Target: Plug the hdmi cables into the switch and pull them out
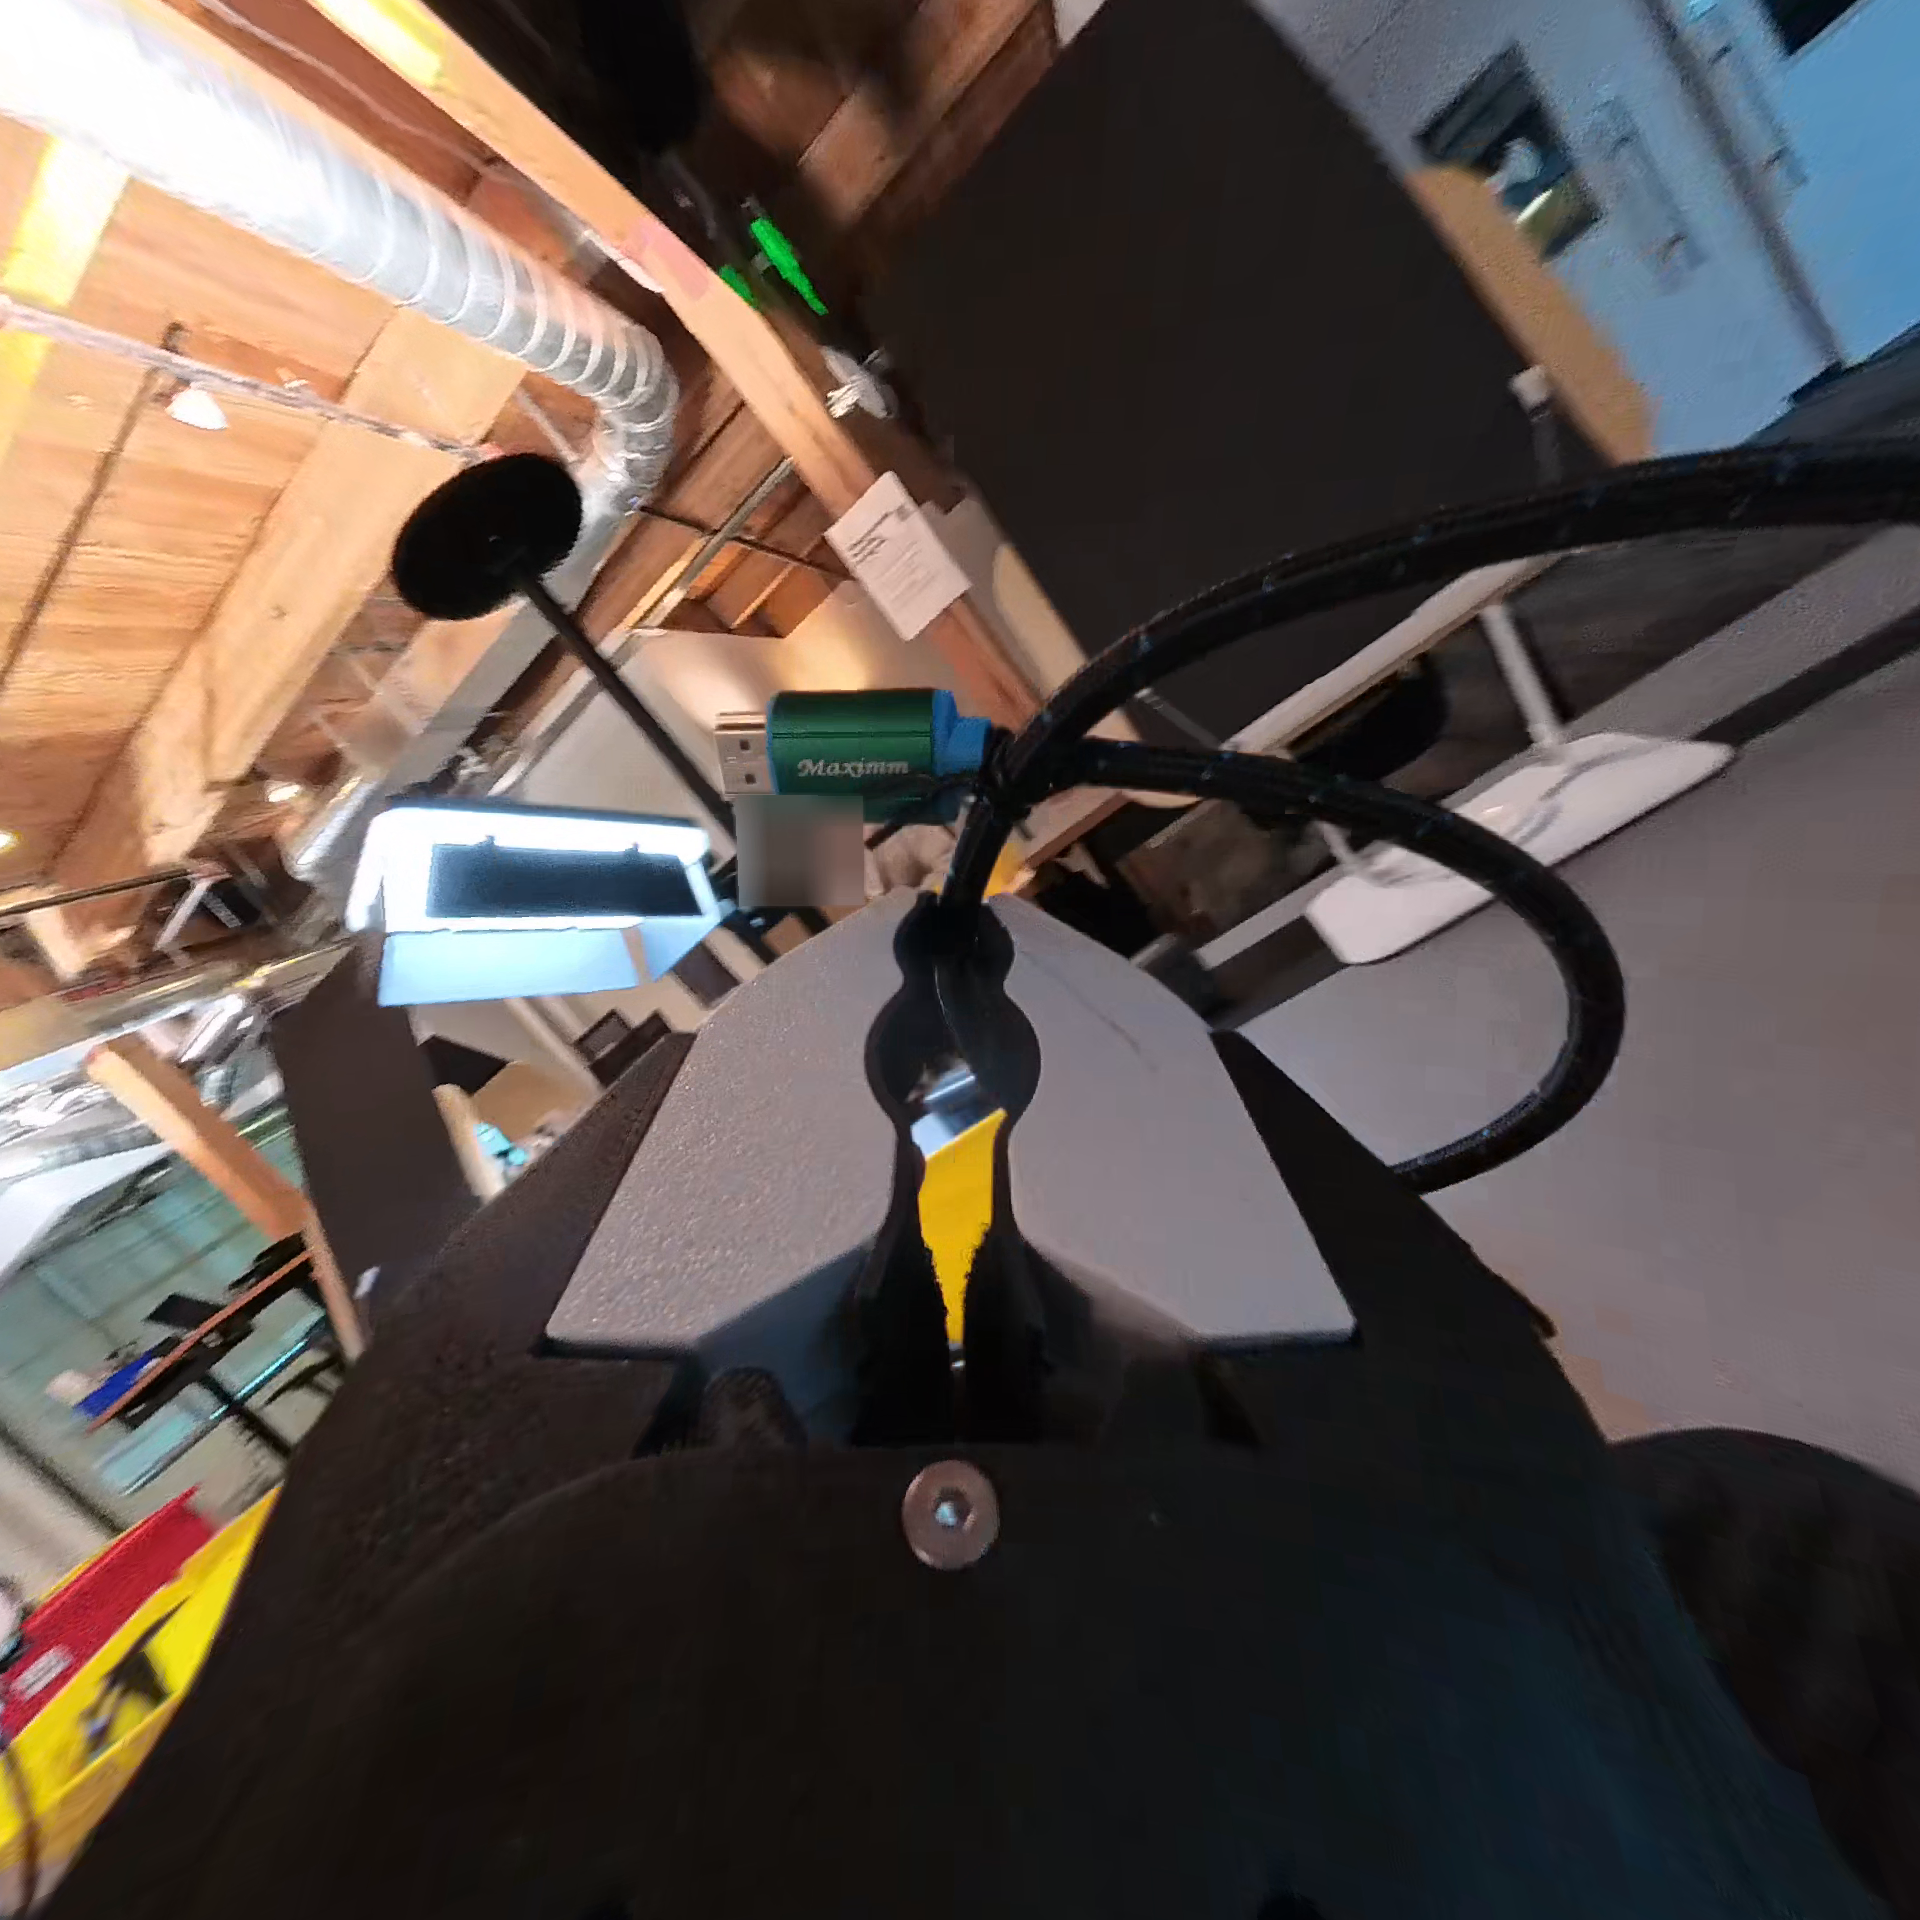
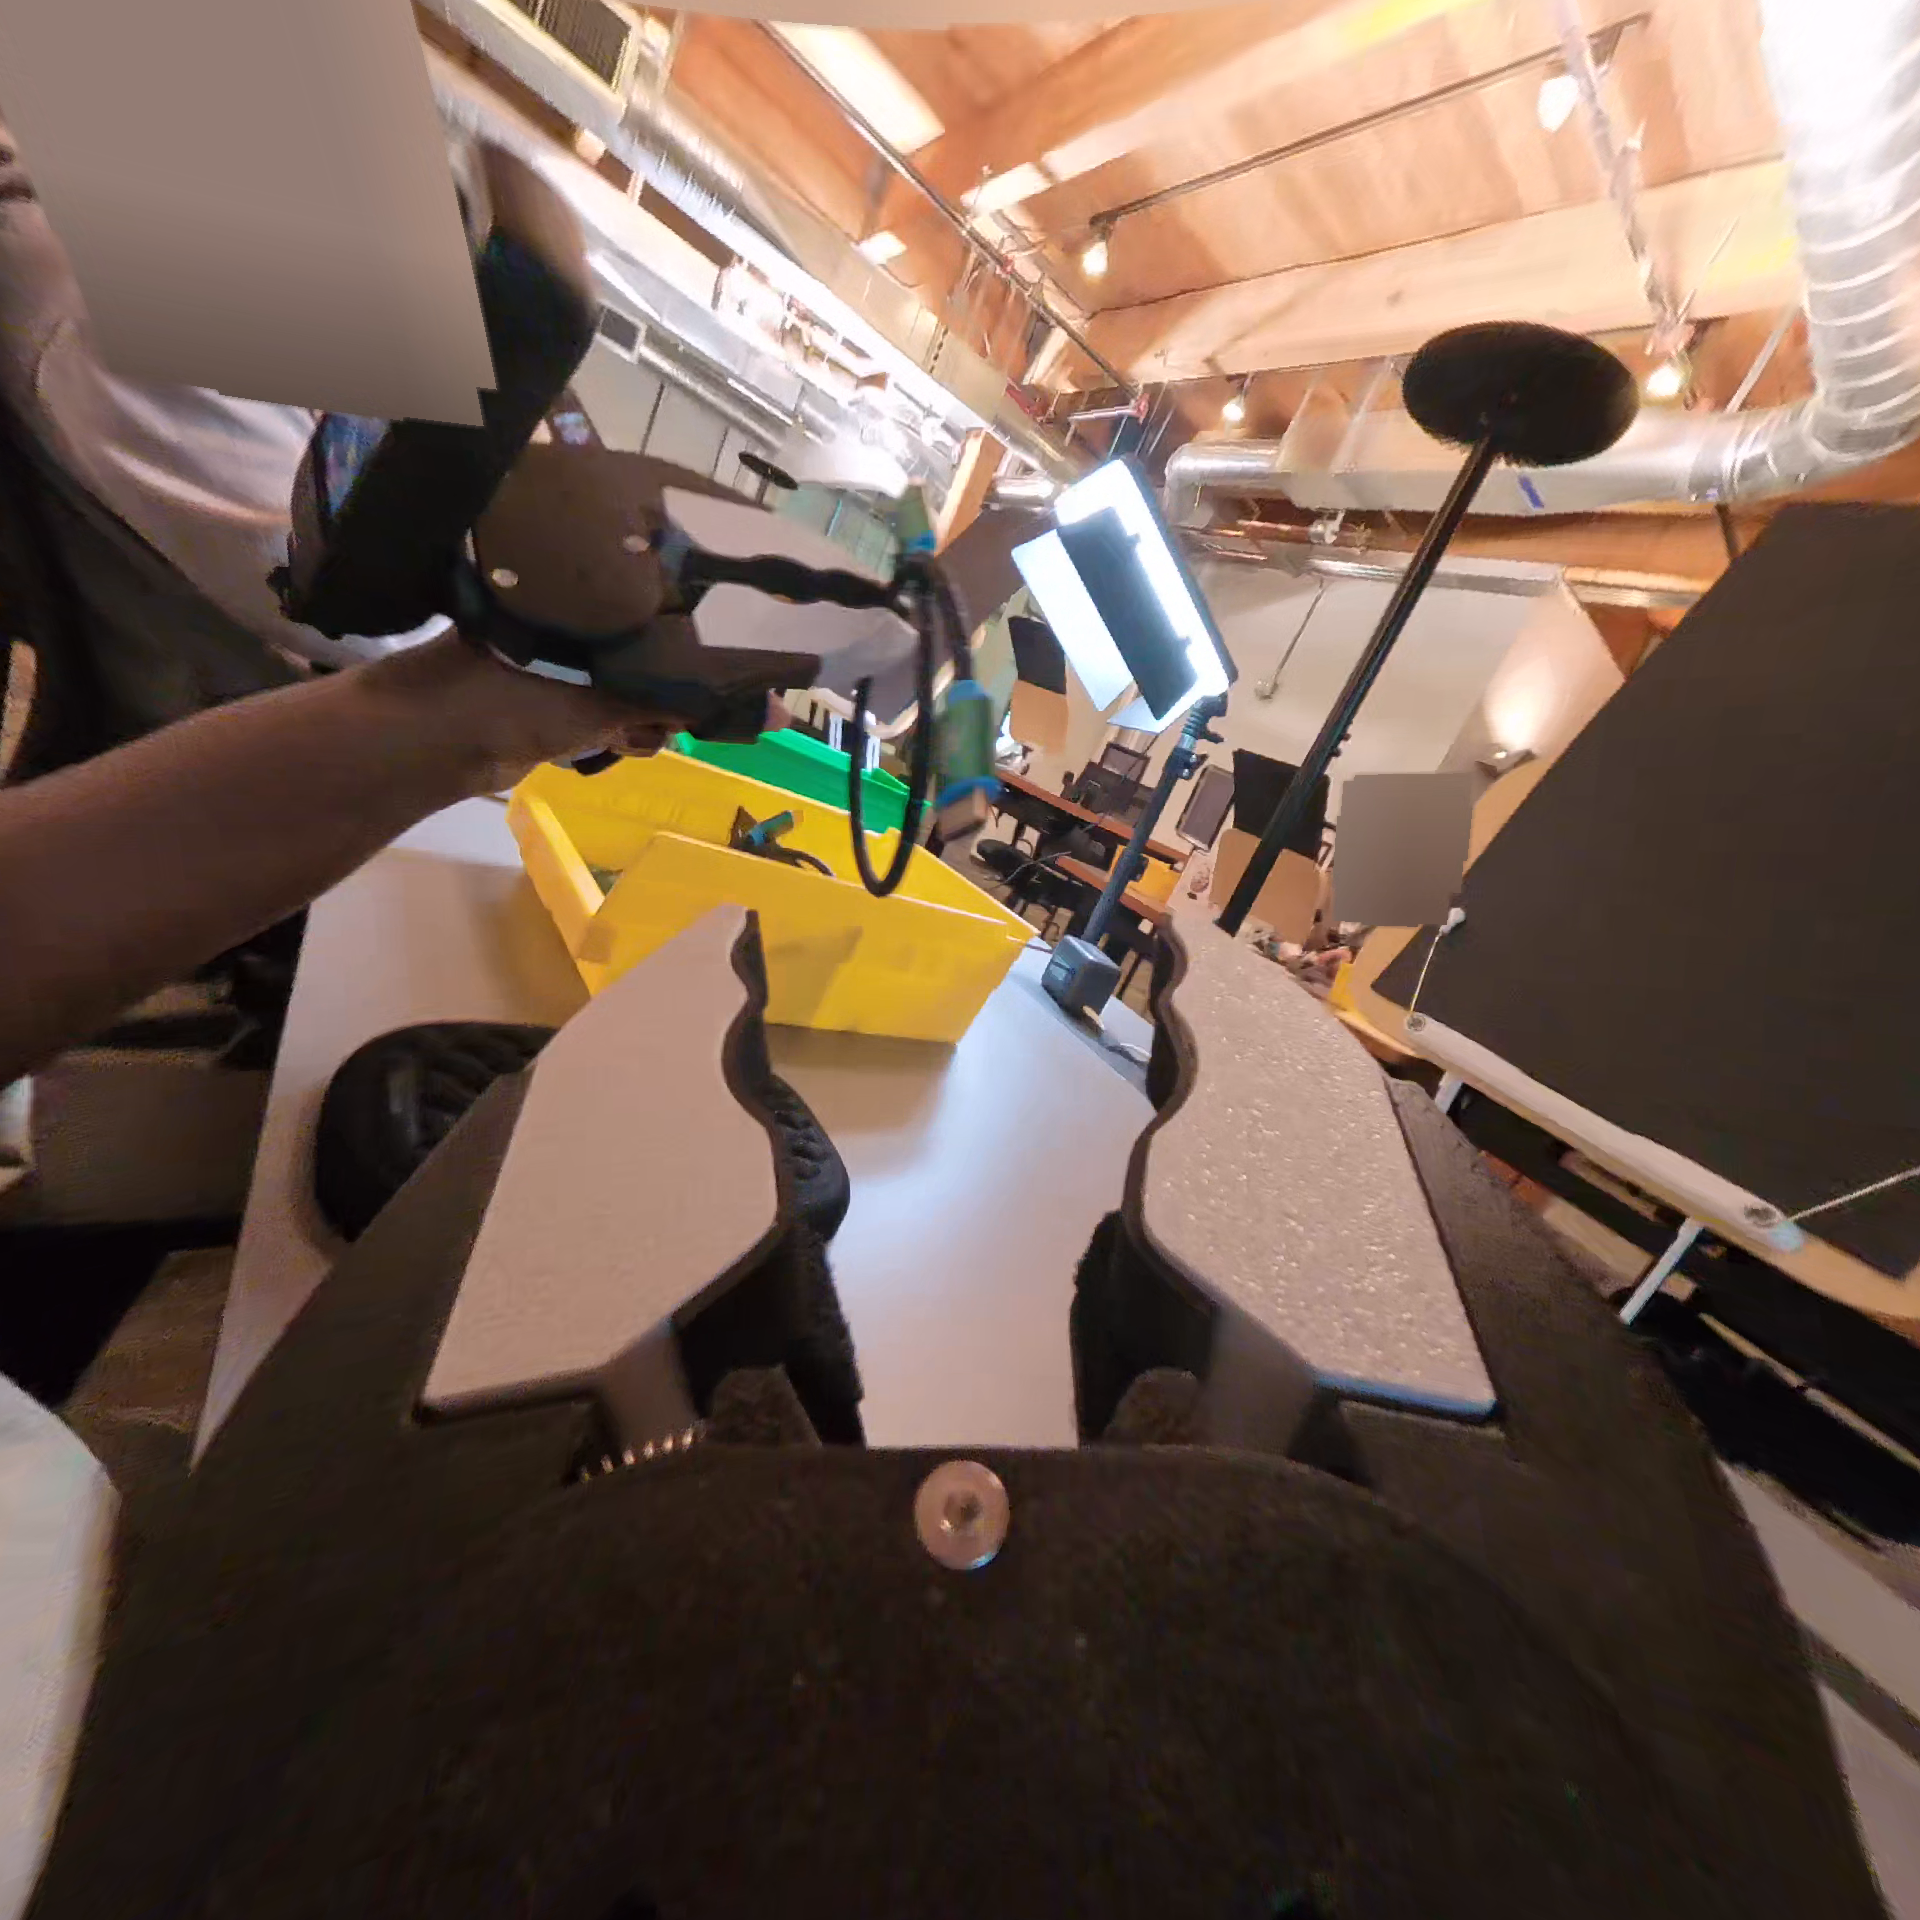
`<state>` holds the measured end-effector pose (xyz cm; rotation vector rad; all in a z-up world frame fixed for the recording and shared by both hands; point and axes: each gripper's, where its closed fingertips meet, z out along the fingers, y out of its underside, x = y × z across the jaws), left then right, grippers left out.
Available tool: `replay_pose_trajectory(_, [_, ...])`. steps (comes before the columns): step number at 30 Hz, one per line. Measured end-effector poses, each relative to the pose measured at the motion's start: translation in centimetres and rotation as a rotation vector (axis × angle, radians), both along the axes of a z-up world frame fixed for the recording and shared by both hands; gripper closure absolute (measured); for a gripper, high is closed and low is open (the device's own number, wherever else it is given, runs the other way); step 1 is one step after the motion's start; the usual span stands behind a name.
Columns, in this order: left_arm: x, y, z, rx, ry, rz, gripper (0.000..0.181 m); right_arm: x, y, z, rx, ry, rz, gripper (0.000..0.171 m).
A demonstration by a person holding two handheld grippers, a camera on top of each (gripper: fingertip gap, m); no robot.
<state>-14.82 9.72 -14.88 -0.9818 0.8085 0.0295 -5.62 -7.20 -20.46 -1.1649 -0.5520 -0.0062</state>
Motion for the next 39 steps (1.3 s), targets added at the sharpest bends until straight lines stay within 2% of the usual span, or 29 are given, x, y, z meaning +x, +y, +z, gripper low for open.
replay_pose_trajectory(3, [3.0,-2.2,-1.2,-0.010,0.036,-0.072,0.174,-0.7,0.9,-1.8,-0.054,-0.062,-0.013,0.104])
replay_pose_trajectory(6, [4.8,-3.6,-2.6,-0.054,0.074,-0.124,0.174,0.2,0.9,-1.4,0.037,-0.090,-0.114,0.110])
replay_pose_trajectory(12, [6.1,-4.7,-4.3,-0.183,0.069,-0.228,0.174,1.3,0.6,-1.4,0.155,-0.396,-0.352,0.127])
replay_pose_trajectory(14, [6.3,-4.8,-4.8,-0.218,0.081,-0.247,0.174,1.0,0.1,-1.0,0.196,-0.412,-0.365,0.150])
replay_pose_trajectory(17, [6.4,-4.9,-5.2,-0.233,0.088,-0.264,0.174,0.8,-0.3,-0.6,0.200,-0.425,-0.357,0.150])
replay_pose_trajectory(20, [6.6,-5.3,-5.4,-0.240,0.104,-0.291,0.174,1.6,-0.3,-0.7,0.128,-0.374,-0.331,0.151])
replay_pose_trajectory(22, [6.9,-5.9,-5.5,-0.250,0.097,-0.343,0.166,2.3,-0.5,-0.5,0.075,-0.279,-0.280,0.151])
replay_pose_trajectory(26, [7.2,-8.5,-4.2,-0.255,0.002,-0.550,0.155,4.1,-1.4,0.4,0.036,-0.114,-0.204,0.152])
replay_pose_trajectory(29, [7.1,-10.2,-3.3,-0.195,-0.037,-0.675,0.155,5.2,-2.0,0.4,0.002,-0.095,-0.181,0.170])
replay_pose_trajectory(33, [7.2,-10.5,-3.9,-0.096,0.032,-0.673,0.153,6.2,-2.5,0.5,-0.006,-0.091,-0.173,0.171])
replay_pose_trajectory(35, [8.3,-11.7,-5.6,-0.123,0.096,-0.769,0.152,6.8,-1.9,-0.5,-0.071,-0.091,-0.181,0.171])
replay_pose_trajectory(37, [10.2,-14.5,-10.2,-0.330,0.293,-0.951,0.144,7.4,-1.0,-2.3,-0.169,-0.124,-0.208,0.171])
replay_pose_trajectory(38, [10.7,-15.1,-12.1,-0.405,0.385,-0.968,0.139,7.9,-0.6,-3.3,-0.220,-0.151,-0.231,0.171])
replay_pose_trajectory(39, [11.2,-14.7,-13.4,-0.428,0.437,-0.918,0.138,8.2,-0.4,-4.1,-0.269,-0.180,-0.244,0.171])
